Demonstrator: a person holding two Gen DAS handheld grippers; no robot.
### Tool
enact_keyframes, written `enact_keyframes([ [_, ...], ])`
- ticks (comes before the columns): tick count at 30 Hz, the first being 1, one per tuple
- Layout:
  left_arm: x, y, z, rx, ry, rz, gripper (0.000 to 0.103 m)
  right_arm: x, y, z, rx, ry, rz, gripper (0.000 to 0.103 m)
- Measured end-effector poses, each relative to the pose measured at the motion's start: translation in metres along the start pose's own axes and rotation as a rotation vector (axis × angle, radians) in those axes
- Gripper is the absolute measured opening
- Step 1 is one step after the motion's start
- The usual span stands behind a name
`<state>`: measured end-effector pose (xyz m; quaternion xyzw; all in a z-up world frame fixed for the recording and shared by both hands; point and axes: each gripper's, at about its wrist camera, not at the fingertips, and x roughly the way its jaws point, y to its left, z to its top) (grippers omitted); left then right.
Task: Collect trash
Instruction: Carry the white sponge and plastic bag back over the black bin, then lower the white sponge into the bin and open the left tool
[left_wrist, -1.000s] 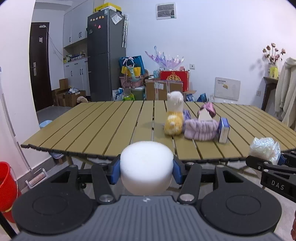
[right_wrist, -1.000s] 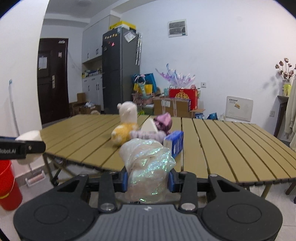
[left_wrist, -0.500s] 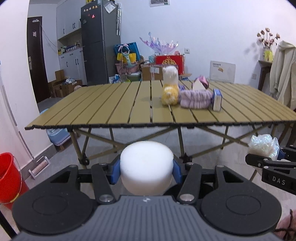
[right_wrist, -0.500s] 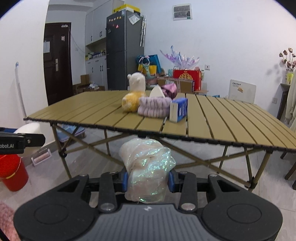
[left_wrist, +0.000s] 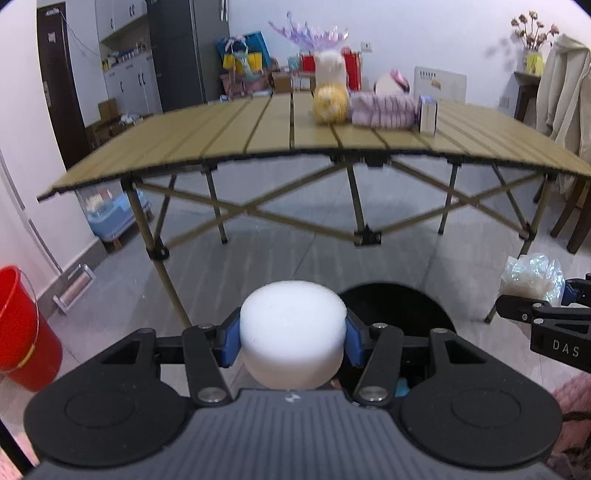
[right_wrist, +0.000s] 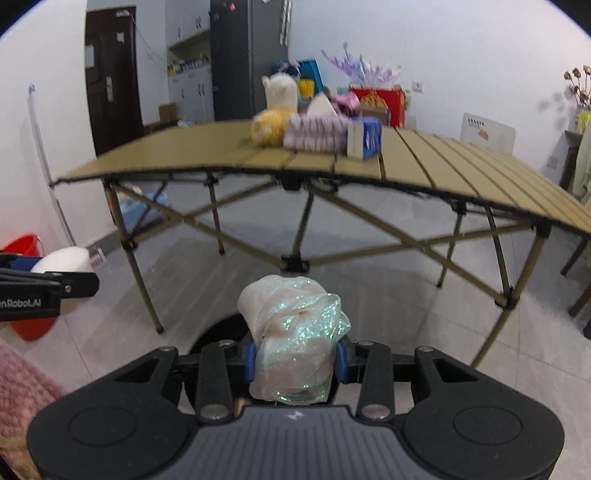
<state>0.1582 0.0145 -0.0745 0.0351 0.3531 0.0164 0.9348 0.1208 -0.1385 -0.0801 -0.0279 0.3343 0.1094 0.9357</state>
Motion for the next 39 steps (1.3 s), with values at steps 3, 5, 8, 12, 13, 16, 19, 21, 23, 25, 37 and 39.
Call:
enact_keyframes([
  [3,0.009,-0.002,-0.011,0.005,0.042,-0.004,0.054,0.006,0.0,-0.01,0.016,0.047,-0.004,0.037],
  [5,0.016,-0.003,-0.018,0.005,0.07,-0.008,0.054,0.01,-0.001,-0.016,0.024,0.077,-0.008,0.037],
  [8,0.025,-0.004,-0.028,0.006,0.106,-0.011,0.054,0.017,-0.002,-0.026,0.031,0.117,-0.007,0.036],
  [12,0.035,-0.003,-0.036,0.007,0.143,-0.008,0.054,0.029,-0.002,-0.035,0.031,0.173,-0.02,0.036],
  [13,0.037,-0.003,-0.037,0.007,0.149,-0.003,0.054,0.032,-0.003,-0.037,0.033,0.187,-0.027,0.036],
  [16,0.046,-0.001,-0.043,0.0,0.179,0.002,0.054,0.039,-0.005,-0.041,0.04,0.218,-0.035,0.036],
  [19,0.056,0.001,-0.047,-0.005,0.209,0.007,0.054,0.045,-0.005,-0.046,0.033,0.246,-0.044,0.036],
  [21,0.061,0.002,-0.048,-0.004,0.224,0.01,0.054,0.05,-0.005,-0.049,0.034,0.268,-0.048,0.036],
  [23,0.066,0.002,-0.05,-0.003,0.241,0.015,0.054,0.054,-0.005,-0.053,0.034,0.287,-0.057,0.036],
  [25,0.071,0.002,-0.053,-0.002,0.261,0.019,0.054,0.059,-0.006,-0.055,0.035,0.304,-0.064,0.036],
  [37,0.096,-0.002,-0.061,0.017,0.373,0.027,0.054,0.078,-0.01,-0.063,0.043,0.355,-0.072,0.036],
  [39,0.098,-0.004,-0.061,0.022,0.381,0.028,0.054,0.079,-0.011,-0.062,0.046,0.357,-0.071,0.036],
])
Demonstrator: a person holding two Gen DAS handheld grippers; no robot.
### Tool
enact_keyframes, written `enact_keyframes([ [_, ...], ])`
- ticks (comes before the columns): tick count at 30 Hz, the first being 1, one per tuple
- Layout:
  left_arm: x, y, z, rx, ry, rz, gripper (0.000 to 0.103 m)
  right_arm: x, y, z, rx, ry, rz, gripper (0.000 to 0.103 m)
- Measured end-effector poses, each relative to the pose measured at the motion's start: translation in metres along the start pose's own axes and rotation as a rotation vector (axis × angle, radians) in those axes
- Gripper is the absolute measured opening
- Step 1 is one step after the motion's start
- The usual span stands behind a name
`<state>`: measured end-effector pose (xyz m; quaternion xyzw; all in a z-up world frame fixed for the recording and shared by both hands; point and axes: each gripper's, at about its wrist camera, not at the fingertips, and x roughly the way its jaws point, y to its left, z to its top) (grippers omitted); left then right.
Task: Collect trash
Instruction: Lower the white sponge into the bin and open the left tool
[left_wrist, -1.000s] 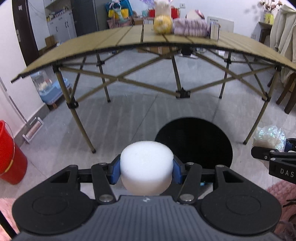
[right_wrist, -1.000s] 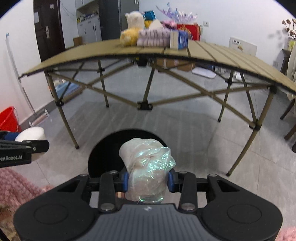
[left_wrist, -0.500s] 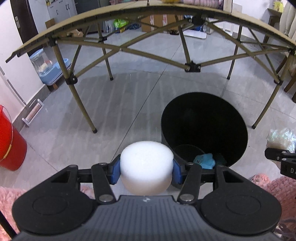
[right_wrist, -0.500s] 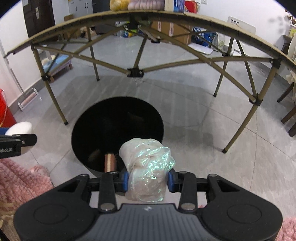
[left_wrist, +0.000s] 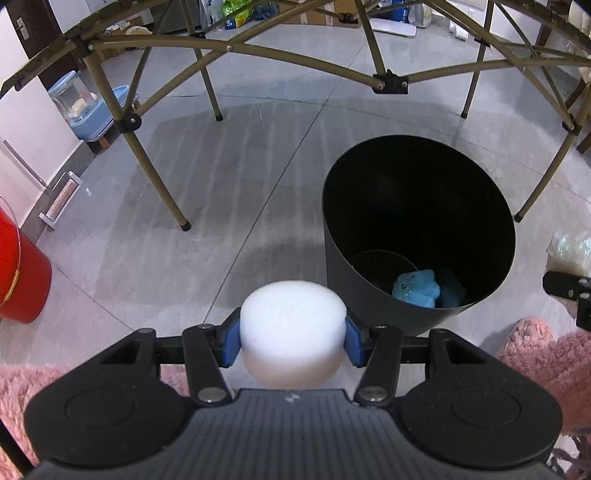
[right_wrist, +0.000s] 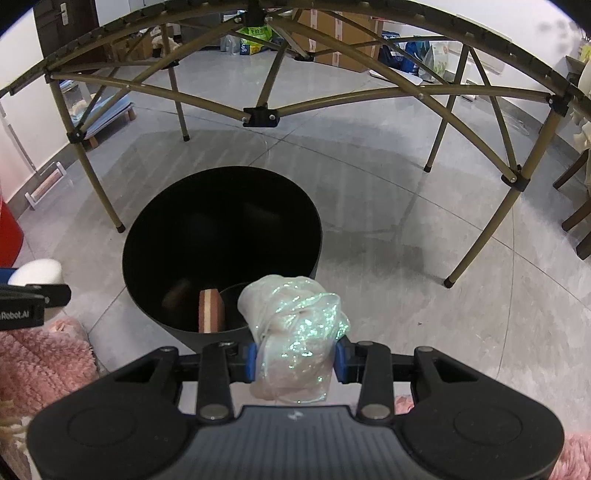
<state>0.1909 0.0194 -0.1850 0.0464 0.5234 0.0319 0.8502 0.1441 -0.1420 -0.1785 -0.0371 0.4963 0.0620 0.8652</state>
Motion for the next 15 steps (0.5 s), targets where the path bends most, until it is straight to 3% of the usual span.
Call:
enact_keyframes([
  [15,0.01,-0.024,0.012,0.003,0.05,-0.022,0.054,0.006,-0.022,0.005,0.084,-0.004,-0.02,0.036],
])
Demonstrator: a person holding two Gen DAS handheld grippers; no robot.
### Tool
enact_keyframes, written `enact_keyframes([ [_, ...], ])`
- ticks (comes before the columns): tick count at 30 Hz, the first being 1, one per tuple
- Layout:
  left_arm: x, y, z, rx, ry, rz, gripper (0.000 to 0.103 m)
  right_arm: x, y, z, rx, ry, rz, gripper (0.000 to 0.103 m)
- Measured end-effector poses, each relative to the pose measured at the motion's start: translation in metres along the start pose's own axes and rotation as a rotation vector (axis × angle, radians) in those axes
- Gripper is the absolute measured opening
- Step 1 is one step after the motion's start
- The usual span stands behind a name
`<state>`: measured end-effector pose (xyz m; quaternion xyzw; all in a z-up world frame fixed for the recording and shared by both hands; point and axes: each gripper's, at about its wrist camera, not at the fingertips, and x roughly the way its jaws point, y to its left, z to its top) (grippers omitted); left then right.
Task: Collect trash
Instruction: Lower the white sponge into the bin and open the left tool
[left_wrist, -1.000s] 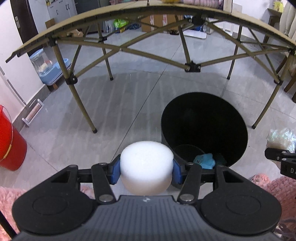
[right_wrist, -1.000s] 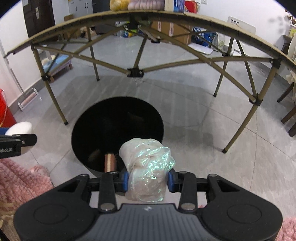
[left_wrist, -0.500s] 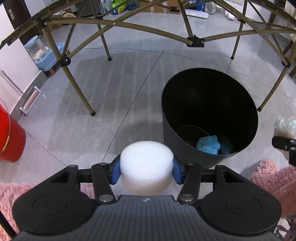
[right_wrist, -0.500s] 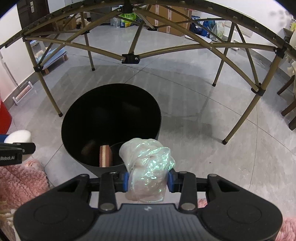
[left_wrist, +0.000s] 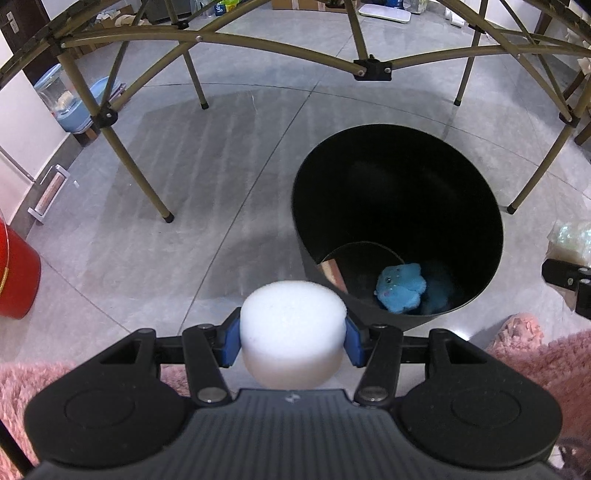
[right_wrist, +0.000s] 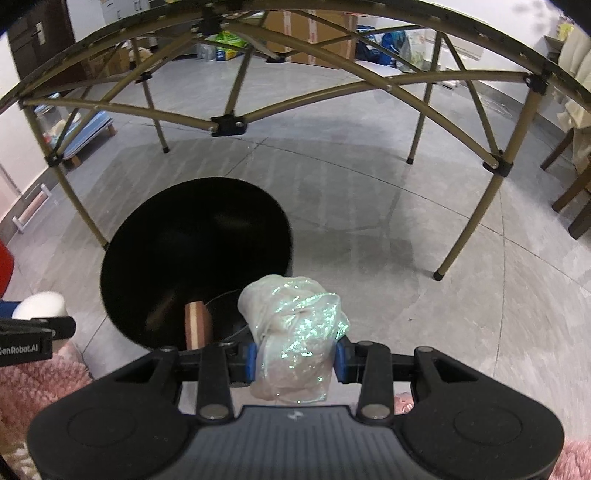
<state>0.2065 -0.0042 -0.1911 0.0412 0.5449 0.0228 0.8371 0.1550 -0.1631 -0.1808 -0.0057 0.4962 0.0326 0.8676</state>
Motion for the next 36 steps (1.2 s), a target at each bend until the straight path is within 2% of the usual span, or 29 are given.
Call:
enact_keyframes([
  [9,-0.006,-0.031,0.021,0.013,-0.035,-0.034,0.054,0.005,-0.014,0.003,0.039,0.004,-0.015,0.036],
  [16,-0.001,-0.054,0.037,0.006,-0.024,-0.07,0.054,0.01,-0.025,0.009,0.067,-0.006,-0.043,0.036],
  [36,0.02,-0.081,0.087,-0.13,-0.017,-0.076,0.054,0.026,-0.037,0.037,0.074,-0.043,-0.134,0.036],
])
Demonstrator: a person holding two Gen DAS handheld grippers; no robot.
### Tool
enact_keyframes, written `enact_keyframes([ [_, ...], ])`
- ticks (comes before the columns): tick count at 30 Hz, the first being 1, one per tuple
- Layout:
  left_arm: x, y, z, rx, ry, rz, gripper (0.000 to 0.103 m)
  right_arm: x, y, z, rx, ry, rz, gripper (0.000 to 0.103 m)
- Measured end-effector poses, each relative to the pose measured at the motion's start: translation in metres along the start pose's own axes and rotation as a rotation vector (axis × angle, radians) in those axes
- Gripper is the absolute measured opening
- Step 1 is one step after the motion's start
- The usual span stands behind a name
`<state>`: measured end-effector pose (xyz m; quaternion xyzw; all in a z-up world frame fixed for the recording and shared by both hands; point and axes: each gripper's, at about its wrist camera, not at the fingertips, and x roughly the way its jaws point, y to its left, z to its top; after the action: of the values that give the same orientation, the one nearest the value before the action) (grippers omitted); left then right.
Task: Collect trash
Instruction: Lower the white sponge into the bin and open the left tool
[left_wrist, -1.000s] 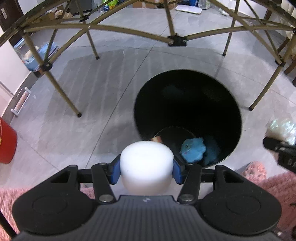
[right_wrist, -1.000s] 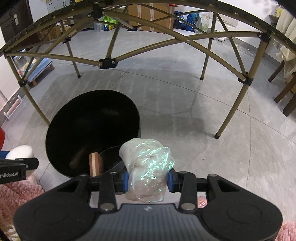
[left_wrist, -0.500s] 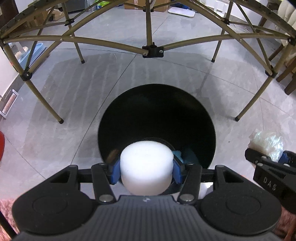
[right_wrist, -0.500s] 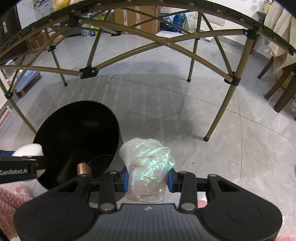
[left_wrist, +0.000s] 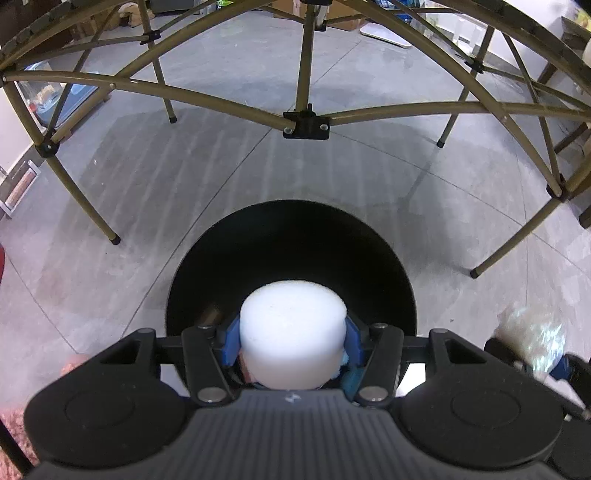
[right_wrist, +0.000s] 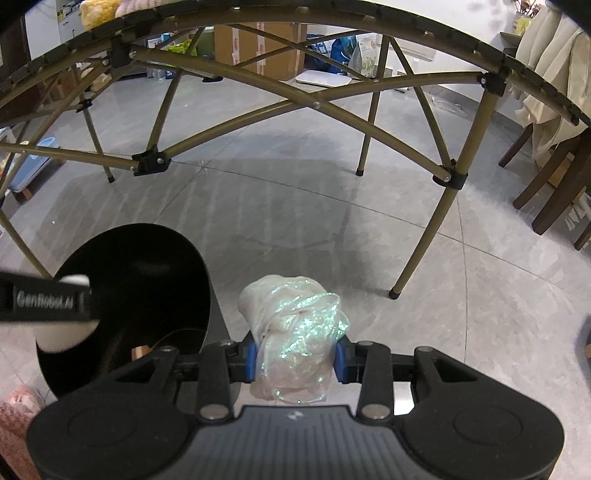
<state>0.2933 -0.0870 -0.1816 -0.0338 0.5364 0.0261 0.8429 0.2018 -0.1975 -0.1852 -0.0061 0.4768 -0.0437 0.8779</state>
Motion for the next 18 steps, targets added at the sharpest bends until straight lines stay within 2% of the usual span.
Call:
enact_keyframes([
  [7,0.006,-0.002,0.001,-0.003,0.014,-0.018,0.054,0.01,-0.004,0.006,-0.002,0.006,-0.034,0.037],
  [16,0.007,0.0,0.001,-0.018,0.025,-0.017,0.056,0.012,-0.003,0.007,-0.004,0.005,-0.032,0.037],
  [17,0.007,0.0,0.0,-0.018,0.024,-0.017,0.059,0.012,-0.003,0.007,-0.005,0.005,-0.03,0.037],
  [18,0.007,0.0,0.0,-0.018,0.025,-0.019,0.069,0.011,-0.004,0.007,-0.005,0.004,-0.03,0.037],
])
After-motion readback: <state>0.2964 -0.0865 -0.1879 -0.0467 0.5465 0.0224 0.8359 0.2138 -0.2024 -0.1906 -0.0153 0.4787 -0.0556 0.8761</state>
